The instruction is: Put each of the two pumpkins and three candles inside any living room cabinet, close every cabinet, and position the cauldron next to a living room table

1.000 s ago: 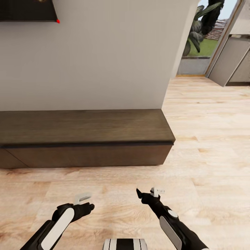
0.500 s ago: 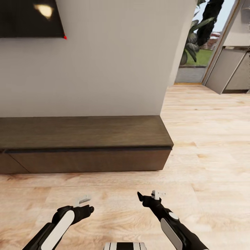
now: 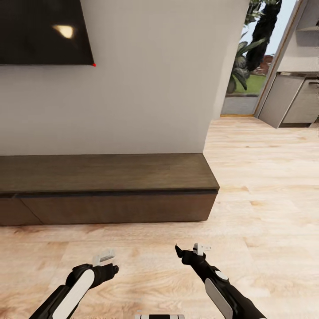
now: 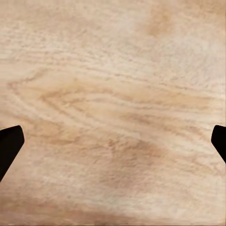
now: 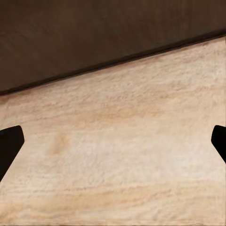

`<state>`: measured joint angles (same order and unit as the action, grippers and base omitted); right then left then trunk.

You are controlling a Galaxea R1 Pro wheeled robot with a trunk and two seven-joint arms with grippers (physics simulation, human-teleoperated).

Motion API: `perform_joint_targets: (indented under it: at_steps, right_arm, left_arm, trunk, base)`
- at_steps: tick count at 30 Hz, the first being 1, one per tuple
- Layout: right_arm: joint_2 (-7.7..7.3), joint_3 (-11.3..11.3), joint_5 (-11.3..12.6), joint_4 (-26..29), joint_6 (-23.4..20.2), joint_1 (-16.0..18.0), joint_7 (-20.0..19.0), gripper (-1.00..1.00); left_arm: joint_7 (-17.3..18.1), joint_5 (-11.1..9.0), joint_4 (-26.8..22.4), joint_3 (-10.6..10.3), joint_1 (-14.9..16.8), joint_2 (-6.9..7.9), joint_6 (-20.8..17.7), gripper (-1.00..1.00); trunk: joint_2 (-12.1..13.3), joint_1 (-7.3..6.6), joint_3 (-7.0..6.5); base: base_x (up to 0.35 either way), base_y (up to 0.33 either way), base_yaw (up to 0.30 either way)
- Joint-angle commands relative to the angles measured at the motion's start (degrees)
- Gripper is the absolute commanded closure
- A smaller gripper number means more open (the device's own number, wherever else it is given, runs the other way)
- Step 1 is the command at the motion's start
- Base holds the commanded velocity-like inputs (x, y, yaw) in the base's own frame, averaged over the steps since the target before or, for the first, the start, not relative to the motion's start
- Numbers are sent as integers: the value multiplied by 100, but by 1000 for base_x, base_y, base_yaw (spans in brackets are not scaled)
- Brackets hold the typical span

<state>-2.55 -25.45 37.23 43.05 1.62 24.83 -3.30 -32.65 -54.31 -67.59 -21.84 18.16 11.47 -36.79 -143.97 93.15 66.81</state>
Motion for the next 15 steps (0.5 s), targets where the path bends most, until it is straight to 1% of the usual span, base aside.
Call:
perform_joint_targets:
  at_steps: [1, 4, 10, 12, 15]
  right_arm:
    - [-4, -20, 59, -2, -66, 4, -4, -100]
    - [-1, -14, 62, -2, -271, 4, -4, -100]
    - [0, -12, 57, -1, -355, 4, -4, -100]
    - [0, -12, 57, -4, -361, 4, -4, -100]
    - [-1, -12, 56, -5, -359, 4, -5, -100]
  left_arm:
    - [-58, -58, 3, -15, 4, 5, 9, -100]
    - [-57, -54, 14, -14, 4, 5, 13, -100]
    - [-59, -53, 33, -15, 4, 0, 14, -100]
    - [-63, -48, 36, -23, 4, -4, 14, -100]
    - [-65, -45, 41, -39, 4, -11, 18, -100]
  trunk:
    - [-1, -6, -11]
    - [3, -14, -53]
    - [11, -30, -132]
    - [14, -35, -158]
    - [18, -43, -197]
  base:
    - [-282, 118, 0]
    - [-295, 125, 0]
    - [-302, 128, 0]
    - [-189, 78, 0]
    - [-58, 24, 0]
